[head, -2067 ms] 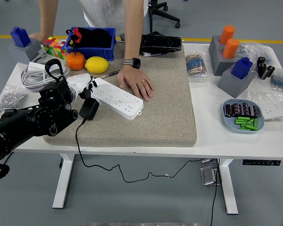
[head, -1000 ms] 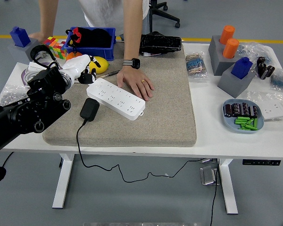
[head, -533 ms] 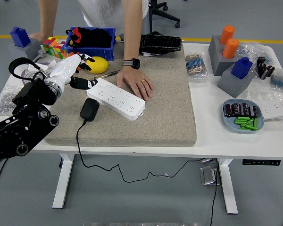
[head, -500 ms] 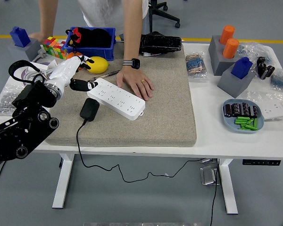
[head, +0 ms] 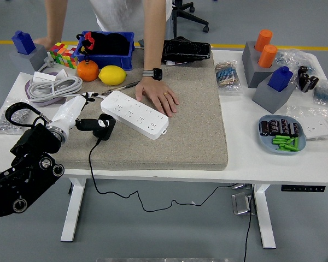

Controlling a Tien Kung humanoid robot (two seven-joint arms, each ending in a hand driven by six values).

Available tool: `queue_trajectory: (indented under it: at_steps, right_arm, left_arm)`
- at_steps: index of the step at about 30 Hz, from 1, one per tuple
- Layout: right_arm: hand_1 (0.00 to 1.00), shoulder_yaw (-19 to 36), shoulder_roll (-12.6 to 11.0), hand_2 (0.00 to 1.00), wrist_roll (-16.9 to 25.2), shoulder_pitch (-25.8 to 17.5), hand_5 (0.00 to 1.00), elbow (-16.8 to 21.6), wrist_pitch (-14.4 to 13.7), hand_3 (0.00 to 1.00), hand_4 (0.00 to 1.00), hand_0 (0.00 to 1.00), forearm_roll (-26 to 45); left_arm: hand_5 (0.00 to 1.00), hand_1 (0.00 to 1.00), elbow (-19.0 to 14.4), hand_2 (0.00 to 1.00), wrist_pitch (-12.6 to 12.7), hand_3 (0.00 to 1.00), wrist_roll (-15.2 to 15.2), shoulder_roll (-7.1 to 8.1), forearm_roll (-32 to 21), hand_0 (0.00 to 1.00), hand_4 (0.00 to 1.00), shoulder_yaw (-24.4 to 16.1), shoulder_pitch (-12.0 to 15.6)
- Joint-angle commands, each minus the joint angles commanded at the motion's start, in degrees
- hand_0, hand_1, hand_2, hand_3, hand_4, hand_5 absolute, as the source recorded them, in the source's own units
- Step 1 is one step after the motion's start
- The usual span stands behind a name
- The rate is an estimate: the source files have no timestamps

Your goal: Press the white button,pick up the black plug,place it near the board,insert it into the board

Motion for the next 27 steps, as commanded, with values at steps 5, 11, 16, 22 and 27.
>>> queue_trajectory:
  at_steps: [5, 11, 16, 22, 27]
  right_arm:
    - [0.598, -0.56, 0.01, 0.592, 0.01, 0.04, 0.333, 0.11, 0.0, 0.579, 0.644, 0.688, 0.13]
    - [0.598, -1.03, 0.11, 0.592, 0.01, -0.07, 0.333, 0.12, -0.01, 0.579, 0.644, 0.688, 0.24]
    - [0.599, -1.31, 0.15, 0.592, 0.05, -0.14, 0.334, 0.09, -0.06, 0.579, 0.644, 0.688, 0.29]
    - [0.598, -1.37, 0.22, 0.592, 0.11, -0.21, 0.334, 0.16, -0.08, 0.578, 0.644, 0.688, 0.45]
    - [0.598, -1.22, 0.3, 0.591, 0.12, -0.35, 0.334, 0.17, -0.1, 0.579, 0.644, 0.688, 0.41]
  left_arm:
    - [0.573, 0.906, 0.06, 0.891, 0.04, 0.946, 1.92, -0.54, 1.6, 0.881, 0.998, 0.15, 0.93]
    - [0.621, 0.89, -0.12, 0.874, 0.81, 0.948, 4.53, -1.68, 3.65, 0.868, 0.998, 0.57, 2.02]
    - [0.612, 0.866, 0.05, 0.857, 1.84, 0.928, 5.87, -2.88, 6.33, 0.847, 0.998, 1.3, 2.11]
    - [0.554, 0.834, 0.97, 0.827, 3.83, 0.895, 7.07, -4.32, 8.8, 0.811, 0.998, 2.52, 1.59]
    - [0.507, 0.813, 2.67, 0.805, 4.35, 0.876, 10.96, -5.72, 12.71, 0.796, 0.998, 3.93, 0.96]
